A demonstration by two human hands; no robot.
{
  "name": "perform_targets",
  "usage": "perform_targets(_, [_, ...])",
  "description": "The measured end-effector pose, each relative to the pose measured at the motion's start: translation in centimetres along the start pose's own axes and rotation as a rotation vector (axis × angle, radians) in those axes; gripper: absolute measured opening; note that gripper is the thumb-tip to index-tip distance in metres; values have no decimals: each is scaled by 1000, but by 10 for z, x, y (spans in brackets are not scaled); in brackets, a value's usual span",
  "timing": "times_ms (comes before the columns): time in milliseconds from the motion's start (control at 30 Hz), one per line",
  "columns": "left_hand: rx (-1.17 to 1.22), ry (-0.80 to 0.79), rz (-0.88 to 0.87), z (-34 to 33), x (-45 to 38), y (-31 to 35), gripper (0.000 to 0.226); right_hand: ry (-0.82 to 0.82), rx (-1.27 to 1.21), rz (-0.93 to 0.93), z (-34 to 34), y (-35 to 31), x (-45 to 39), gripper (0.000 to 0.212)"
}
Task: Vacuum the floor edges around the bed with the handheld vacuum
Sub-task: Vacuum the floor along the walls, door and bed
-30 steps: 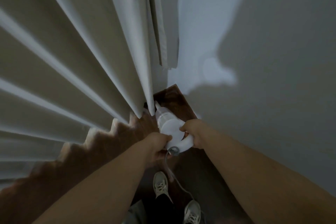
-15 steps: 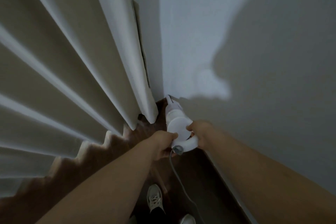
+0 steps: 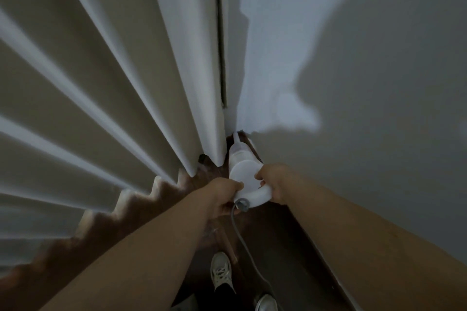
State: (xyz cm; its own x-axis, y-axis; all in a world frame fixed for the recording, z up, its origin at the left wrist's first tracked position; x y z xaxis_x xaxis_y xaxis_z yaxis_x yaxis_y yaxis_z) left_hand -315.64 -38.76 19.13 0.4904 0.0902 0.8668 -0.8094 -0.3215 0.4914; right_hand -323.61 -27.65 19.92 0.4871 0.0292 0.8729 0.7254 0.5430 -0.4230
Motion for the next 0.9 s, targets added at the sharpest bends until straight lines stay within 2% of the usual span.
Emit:
perform_targets(100, [17,11,13,11,1,-5,38,-13,22,-3,-10,0,5,30])
perform_targets(300, [22,22,35,22,3,-19,42,-18,79,-13,-23,6,12,26])
perform_targets(500, [38,61,51,36,8,-29,47,-50,96,14,-34,6,22,39])
perform_targets(900, [69,102,39,50,30,-47,46,-85,154,91,-52,13,42,37])
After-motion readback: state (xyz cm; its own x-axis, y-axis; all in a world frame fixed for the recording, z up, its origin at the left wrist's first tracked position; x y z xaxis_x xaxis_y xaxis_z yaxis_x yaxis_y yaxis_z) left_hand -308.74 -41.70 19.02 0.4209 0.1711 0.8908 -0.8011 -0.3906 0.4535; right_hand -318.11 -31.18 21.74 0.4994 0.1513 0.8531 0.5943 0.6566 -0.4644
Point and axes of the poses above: each hand's wrist, its own x-axis away from the middle knuckle, its own z-axis out of the back of the hand, y = z × x, the point moved 5 cm from there along -x, towards the middle knuckle, and after that the axes turned 4 degrees about x, right-handed, at the moved point
